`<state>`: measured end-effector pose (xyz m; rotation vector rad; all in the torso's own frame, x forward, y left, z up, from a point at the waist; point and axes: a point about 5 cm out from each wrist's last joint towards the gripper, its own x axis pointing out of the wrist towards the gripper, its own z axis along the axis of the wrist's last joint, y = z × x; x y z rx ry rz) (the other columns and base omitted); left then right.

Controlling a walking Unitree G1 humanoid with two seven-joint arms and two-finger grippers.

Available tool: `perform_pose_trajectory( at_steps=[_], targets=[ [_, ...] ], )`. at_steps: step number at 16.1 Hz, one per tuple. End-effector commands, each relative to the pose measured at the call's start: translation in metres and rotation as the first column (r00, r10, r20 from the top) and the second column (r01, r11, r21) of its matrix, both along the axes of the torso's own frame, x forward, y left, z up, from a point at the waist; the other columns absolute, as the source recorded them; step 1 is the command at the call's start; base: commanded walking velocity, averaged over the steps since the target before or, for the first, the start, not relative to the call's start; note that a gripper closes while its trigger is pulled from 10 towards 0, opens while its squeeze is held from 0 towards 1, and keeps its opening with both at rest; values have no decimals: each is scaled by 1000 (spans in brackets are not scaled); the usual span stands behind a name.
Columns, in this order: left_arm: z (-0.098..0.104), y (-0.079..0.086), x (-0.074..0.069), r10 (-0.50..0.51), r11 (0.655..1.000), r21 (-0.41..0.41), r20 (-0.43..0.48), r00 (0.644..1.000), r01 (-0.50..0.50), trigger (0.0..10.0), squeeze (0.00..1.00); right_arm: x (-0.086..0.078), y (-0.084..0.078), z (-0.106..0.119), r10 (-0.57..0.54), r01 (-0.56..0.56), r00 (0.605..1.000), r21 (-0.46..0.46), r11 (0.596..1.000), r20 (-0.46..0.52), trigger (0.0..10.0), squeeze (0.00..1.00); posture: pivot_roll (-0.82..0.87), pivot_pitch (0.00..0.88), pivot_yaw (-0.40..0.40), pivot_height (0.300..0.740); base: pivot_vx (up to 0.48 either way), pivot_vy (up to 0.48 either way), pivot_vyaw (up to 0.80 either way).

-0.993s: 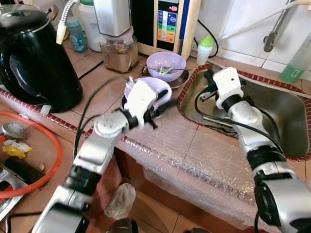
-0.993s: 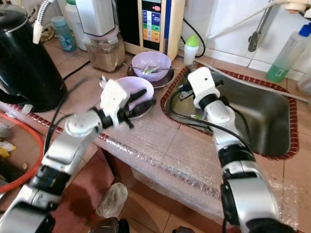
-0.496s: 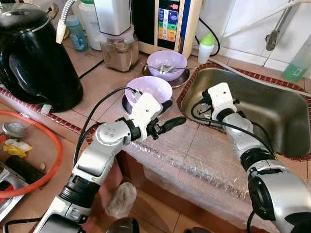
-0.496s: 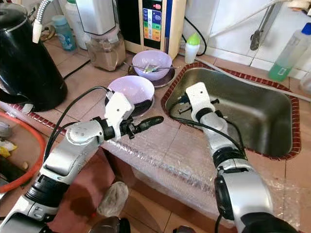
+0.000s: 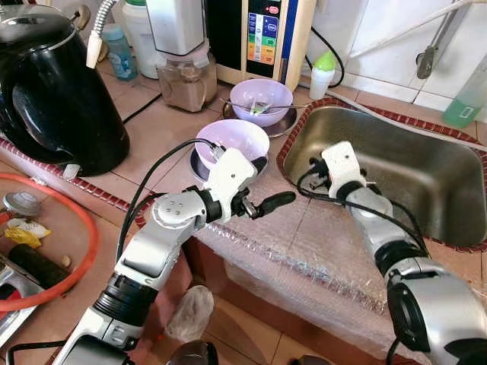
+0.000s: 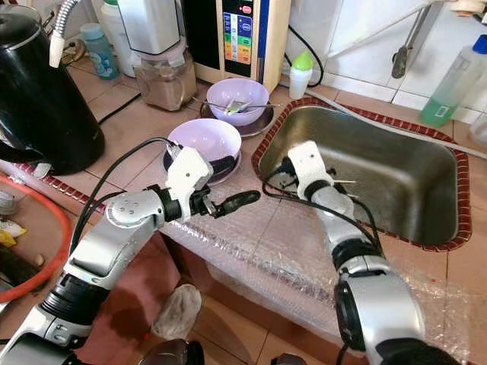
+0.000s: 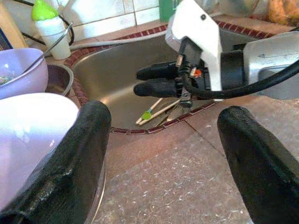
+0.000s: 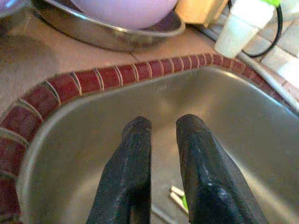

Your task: Kitchen organization

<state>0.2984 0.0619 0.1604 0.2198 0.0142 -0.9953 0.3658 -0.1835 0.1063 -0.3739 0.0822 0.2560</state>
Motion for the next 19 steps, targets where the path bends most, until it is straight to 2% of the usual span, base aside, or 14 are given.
perform_pose_trajectory(
  at_steps=[1, 5, 6, 8, 9, 10, 12, 13, 14, 15, 16, 17, 19],
  targets=[
    [2, 0, 2, 4, 1000, 12, 20, 1000, -4, 10000, 1000, 1, -1, 5, -24, 23, 999, 38, 999, 39, 10000, 1000, 41, 48, 27, 740, 0, 0, 0],
    [13, 10, 17, 151, 988, -47, 74, 986, -148, 10000, 1000, -2, -9, 11, -137, 119, 985, 152, 981, 109, 10000, 1000, 34, 30, 17, 740, 0, 0, 0],
    [20, 26, 28, 312, 948, -101, 112, 943, -302, 10000, 1000, -7, -16, 13, -206, 168, 967, 231, 958, 148, 10000, 1000, 26, 25, 21, 740, 0, 0, 0],
    [25, 41, 35, 426, 903, -135, 140, 894, -409, 10000, 1000, -14, -16, 12, -219, 167, 960, 270, 948, 177, 10000, 1000, 9, 21, 29, 740, 0, 0, 0],
    [28, 50, 37, 486, 869, -170, 128, 864, -464, 10000, 1000, -19, -14, 10, -221, 163, 957, 283, 945, 189, 10000, 1000, 2, 19, 34, 740, 0, 0, 0],
    [31, 59, 39, 548, 830, -200, 114, 829, -521, 10000, 1000, -25, -12, 8, -229, 164, 953, 298, 940, 199, 10000, 1000, -1, 16, 36, 740, 0, 0, 0],
    [25, 80, 46, 662, 742, -205, 68, 747, -639, 10000, 1000, -35, -5, 6, -228, 157, 951, 309, 938, 208, 10000, 1000, -7, 14, 38, 740, 0, 0, 0],
    [18, 89, 52, 704, 695, -198, -2, 710, -691, 10000, 1000, -41, 3, 7, -209, 137, 953, 306, 942, 218, 10000, 1000, -7, 14, 38, 740, 0, 0, 0],
    [16, 90, 54, 710, 682, -205, -49, 703, -702, 10000, 1000, -44, 8, 7, -182, 110, 958, 301, 947, 222, 10000, 1000, -10, 8, 34, 740, 0, 0, 0],
    [14, 91, 56, 719, 670, -193, -72, 692, -717, 10000, 1000, -46, 14, 7, -156, 83, 963, 311, 947, 218, 10000, 302, -9, 6, 31, 740, 0, 0, 0],
    [12, 92, 60, 729, 640, -197, -148, 668, -743, 10000, 298, -50, 24, 8, -114, 42, 969, 309, 950, 218, 10000, 0, -6, 10, 29, 740, 0, 0, 0],
    [11, 92, 61, 725, 638, -196, -171, 667, -745, 10000, 0, -51, 26, 9, -107, 35, 970, 309, 950, 219, 10000, 0, -6, 10, 29, 740, 0, 0, 0],
    [10, 85, 64, 692, 639, -219, -254, 676, -737, 10000, 0, -53, 34, 11, -83, 13, 973, 307, 952, 215, 10000, 0, -7, 14, 33, 740, 0, 0, 0]
  ],
)
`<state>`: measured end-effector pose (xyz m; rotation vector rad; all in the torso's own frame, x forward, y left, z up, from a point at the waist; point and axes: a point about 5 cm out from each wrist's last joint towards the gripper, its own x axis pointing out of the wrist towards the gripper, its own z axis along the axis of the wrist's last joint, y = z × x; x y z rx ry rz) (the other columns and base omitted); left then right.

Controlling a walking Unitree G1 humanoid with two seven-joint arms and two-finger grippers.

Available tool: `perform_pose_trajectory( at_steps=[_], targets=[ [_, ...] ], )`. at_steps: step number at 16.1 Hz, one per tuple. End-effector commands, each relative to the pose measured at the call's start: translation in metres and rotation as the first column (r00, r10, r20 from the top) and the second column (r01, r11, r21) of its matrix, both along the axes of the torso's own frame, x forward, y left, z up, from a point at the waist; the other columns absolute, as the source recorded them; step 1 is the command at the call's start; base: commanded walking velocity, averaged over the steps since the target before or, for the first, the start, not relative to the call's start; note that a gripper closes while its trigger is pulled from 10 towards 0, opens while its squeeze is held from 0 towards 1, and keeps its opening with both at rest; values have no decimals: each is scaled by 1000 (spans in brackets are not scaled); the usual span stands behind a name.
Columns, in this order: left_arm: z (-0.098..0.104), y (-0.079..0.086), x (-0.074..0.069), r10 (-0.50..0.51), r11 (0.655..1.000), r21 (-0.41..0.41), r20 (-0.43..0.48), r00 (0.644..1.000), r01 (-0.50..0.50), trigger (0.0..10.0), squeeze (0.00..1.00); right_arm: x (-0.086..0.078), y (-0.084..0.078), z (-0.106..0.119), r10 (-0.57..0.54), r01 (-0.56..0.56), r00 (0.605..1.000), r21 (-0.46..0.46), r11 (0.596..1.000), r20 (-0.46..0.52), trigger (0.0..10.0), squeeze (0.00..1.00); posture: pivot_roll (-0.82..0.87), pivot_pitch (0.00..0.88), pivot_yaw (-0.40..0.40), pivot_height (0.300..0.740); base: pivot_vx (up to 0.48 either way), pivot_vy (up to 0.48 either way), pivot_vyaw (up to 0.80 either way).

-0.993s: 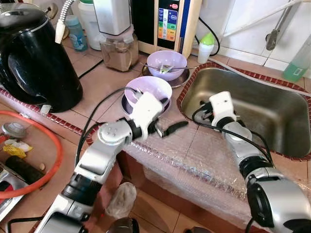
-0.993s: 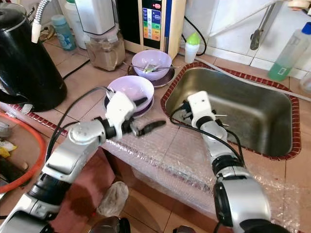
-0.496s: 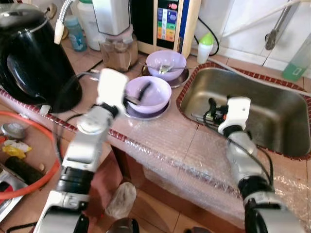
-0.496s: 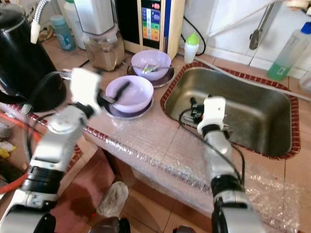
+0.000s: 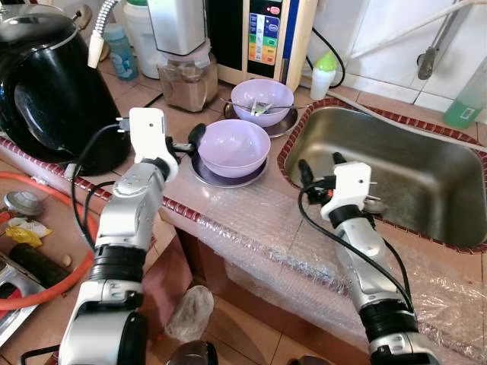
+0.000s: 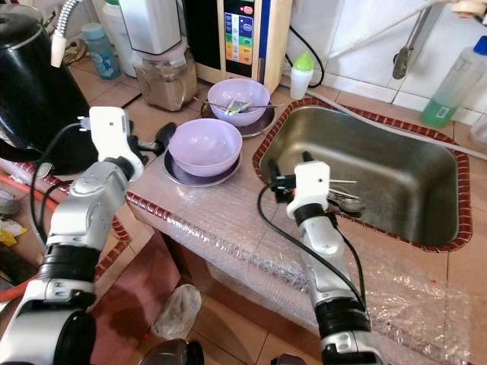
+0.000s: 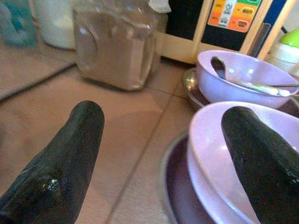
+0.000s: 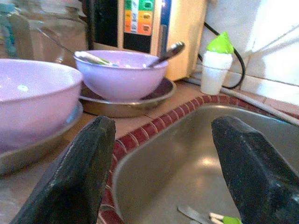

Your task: Kitchen organization

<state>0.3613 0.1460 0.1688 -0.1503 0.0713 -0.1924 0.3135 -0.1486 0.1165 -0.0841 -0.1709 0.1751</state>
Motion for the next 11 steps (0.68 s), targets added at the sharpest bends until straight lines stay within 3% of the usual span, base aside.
perform_pose_trajectory(
  at_steps=[1, 3, 5, 9, 11],
  targets=[
    [3, -1, 3, -7, 1000, -18, -15, 1000, 7, 10000, 0, -1, 1, 2, -1, 1, 1000, -9, 1000, -2, 10000, 0, -8, 15, 34, 740, 0, 0, 0],
    [3, -6, 5, -47, 998, -32, -48, 998, 46, 10000, 0, -3, 2, 3, 5, -6, 1000, -11, 1000, -13, 10000, 0, -11, 14, 37, 740, 0, 0, 0],
    [-2, -13, 5, -118, 991, -79, -123, 985, 109, 0, 0, -4, 3, 4, 14, -14, 1000, -18, 1000, -23, 10000, 0, -15, 19, 41, 740, 0, 0, 0],
    [-8, -19, 2, -181, 978, -142, -193, 964, 155, 0, 0, -6, 8, 5, 49, -50, 998, -29, 998, -38, 10000, 0, -17, 24, 41, 740, 0, 0, 0],
    [-13, -17, 0, -185, 975, -161, -225, 957, 151, 0, 0, -12, 17, 8, 139, -140, 990, -38, 989, -35, 10000, 0, -17, 27, 40, 740, 0, 0, 0]
  ],
)
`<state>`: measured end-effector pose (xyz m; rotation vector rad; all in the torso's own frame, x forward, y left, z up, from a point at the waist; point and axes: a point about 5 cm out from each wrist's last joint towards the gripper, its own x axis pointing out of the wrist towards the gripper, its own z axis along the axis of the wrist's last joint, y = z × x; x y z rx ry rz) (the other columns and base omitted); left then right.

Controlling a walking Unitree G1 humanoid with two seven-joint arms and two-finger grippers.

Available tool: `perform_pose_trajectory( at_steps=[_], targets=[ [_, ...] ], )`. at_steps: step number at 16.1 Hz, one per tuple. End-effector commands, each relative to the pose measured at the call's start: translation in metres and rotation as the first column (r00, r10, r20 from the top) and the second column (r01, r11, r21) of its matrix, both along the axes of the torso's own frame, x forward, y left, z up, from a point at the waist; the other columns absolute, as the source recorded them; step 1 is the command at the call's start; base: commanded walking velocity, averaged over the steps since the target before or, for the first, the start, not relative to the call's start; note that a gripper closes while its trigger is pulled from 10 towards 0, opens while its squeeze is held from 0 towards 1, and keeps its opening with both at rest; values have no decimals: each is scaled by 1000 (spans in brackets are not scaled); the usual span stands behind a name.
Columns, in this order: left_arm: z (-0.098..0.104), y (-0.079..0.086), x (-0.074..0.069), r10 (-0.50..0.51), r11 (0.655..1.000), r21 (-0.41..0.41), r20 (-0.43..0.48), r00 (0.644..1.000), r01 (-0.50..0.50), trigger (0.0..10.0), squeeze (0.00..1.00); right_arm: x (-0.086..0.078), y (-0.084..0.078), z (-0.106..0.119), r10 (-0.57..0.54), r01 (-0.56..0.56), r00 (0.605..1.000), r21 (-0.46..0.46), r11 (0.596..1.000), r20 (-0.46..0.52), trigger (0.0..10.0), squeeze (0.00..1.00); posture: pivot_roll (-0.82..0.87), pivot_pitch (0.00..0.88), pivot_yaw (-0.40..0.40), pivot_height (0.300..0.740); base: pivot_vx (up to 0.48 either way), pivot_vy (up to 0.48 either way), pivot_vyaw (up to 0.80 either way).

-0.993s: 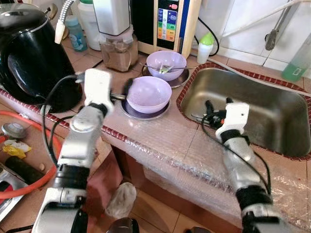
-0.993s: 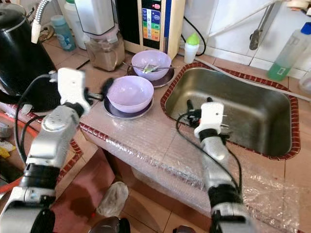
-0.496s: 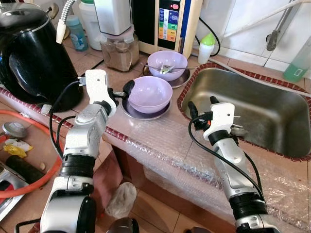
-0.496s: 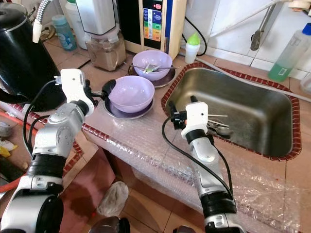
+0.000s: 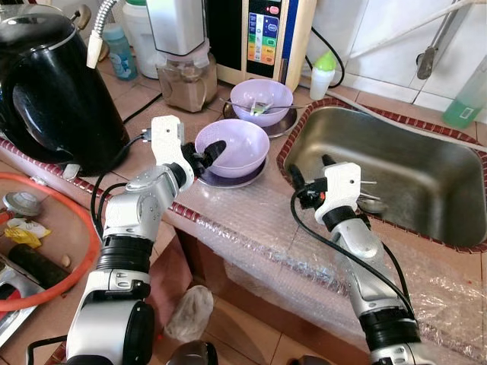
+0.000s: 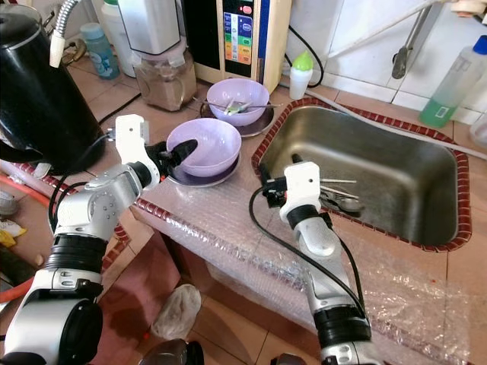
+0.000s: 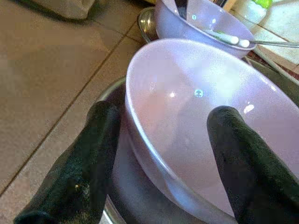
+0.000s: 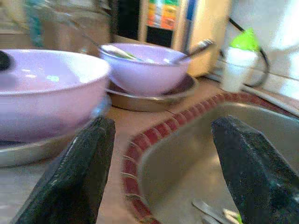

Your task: Kitchen organization

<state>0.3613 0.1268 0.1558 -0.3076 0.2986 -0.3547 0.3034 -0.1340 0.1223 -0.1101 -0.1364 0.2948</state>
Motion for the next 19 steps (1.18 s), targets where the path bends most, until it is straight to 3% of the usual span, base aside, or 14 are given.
perform_pose_trajectory(
  at_steps=[1, 7, 13, 19],
  targets=[
    [-1, 3, 0, 9, 1000, -2, -21, 1000, -9, 0, 0, -4, 5, 4, 51, -51, 999, -7, 999, 10, 10000, 0, -16, 28, 39, 740, 0, 0, 0],
    [-7, 13, -1, 53, 999, -1, -58, 997, -53, 0, 0, -16, -1, 9, 113, -112, 994, -62, 992, 6, 10000, 0, -24, 29, 36, 740, 0, 0, 0],
    [-9, 16, -1, 64, 998, 8, -61, 996, -64, 0, 0, -15, -1, 13, 114, -113, 994, -59, 992, 6, 10000, 0, -25, 21, 34, 740, 0, 0, 0],
    [-5, 16, 0, 110, 994, 10, -4, 994, -110, 0, 0, -10, -3, 19, 94, -92, 995, -52, 994, 24, 10000, 0, -18, 21, 26, 740, 0, 0, 0]
  ],
)
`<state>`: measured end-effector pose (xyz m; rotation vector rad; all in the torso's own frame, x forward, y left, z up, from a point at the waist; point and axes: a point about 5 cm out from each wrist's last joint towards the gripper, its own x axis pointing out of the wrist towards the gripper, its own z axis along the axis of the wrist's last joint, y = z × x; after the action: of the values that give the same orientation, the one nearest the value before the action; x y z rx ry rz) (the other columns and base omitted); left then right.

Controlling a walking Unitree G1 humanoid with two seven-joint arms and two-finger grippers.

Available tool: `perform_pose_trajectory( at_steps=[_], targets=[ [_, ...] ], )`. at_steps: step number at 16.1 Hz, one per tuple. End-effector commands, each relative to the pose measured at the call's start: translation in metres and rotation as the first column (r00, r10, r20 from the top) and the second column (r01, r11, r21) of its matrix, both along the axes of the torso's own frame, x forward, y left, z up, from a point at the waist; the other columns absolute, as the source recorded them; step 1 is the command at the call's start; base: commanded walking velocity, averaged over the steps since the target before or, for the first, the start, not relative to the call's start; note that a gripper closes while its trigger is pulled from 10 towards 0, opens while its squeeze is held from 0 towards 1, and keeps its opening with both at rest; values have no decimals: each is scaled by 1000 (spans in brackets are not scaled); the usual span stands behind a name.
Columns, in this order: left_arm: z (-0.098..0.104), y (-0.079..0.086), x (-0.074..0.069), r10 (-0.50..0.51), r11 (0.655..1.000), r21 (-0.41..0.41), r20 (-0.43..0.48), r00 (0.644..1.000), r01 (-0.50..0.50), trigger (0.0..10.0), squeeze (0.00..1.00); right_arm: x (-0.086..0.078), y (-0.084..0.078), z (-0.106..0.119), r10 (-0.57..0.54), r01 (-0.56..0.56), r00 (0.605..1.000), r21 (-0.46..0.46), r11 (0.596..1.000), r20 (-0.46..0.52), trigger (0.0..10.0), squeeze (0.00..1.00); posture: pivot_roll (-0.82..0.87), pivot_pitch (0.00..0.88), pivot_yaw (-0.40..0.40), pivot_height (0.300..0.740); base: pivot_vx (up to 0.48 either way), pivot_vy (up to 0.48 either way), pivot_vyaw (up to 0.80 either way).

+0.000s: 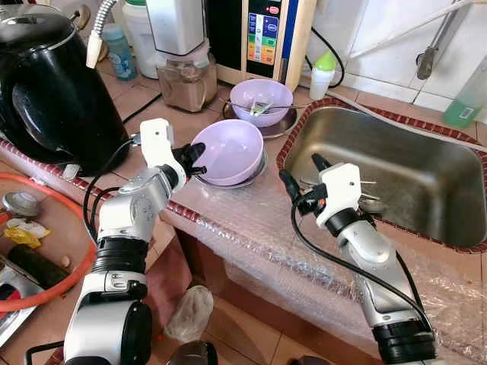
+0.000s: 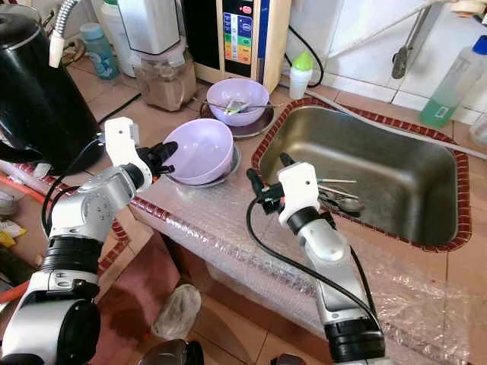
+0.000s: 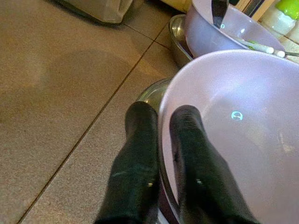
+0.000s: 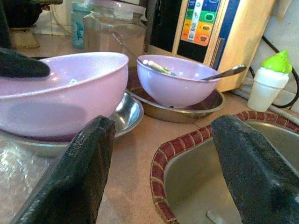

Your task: Kitchen organization

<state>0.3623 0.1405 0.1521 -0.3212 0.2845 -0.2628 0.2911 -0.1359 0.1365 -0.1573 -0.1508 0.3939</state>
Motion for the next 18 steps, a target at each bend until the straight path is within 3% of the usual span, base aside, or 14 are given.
perform_pose_trajectory(
  at_steps=[1, 7, 9, 10, 11, 15, 16, 18],
  targets=[
    [-2, 2, -1, 15, 1000, 10, -5, 1000, -15, 0, 0, 2, -1, 5, -5, 5, 1000, 2, 1000, 11, 10000, 0, -18, 21, 26, 740, 0, 0, 0],
    [-2, 2, 0, 9, 998, 58, 11, 1000, -10, 0, 0, 3, 0, 8, -19, 18, 1000, 16, 1000, 16, 10000, 0, -16, 28, 35, 740, 0, 0, 0],
    [8, 1, 2, 48, 995, 84, 121, 991, -58, 0, 0, 6, -3, 15, -56, 53, 998, 89, 995, 27, 10000, 0, -15, 31, 38, 740, 0, 0, 0],
    [20, -2, 1, 49, 988, 133, 227, 973, -80, 0, 0, 8, -5, 25, -99, 91, 995, 193, 977, 30, 10000, 0, -13, 34, 39, 740, 0, 0, 0],
    [25, -6, 0, 45, 985, 150, 277, 960, -89, 0, 0, 10, -3, 32, -114, 101, 993, 262, 960, 32, 10000, 0, -12, 37, 40, 740, 0, 0, 0],
    [41, -19, -5, 19, 986, 141, 421, 907, -86, 0, 0, 13, 17, 35, -83, 70, 996, 307, 949, 31, 10000, 0, -15, 36, 34, 740, 0, 0, 0],
    [51, -23, -6, 13, 987, 132, 489, 872, -88, 0, 0, 18, 25, 36, -81, 69, 996, 323, 944, 25, 10000, 0, -15, 34, 30, 740, 0, 0, 0],
    [56, -28, -8, -6, 985, 150, 533, 846, -87, 0, 0, 23, 34, 39, -70, 59, 997, 346, 937, 21, 10000, 0, -12, 29, 20, 740, 0, 0, 0]
  ],
)
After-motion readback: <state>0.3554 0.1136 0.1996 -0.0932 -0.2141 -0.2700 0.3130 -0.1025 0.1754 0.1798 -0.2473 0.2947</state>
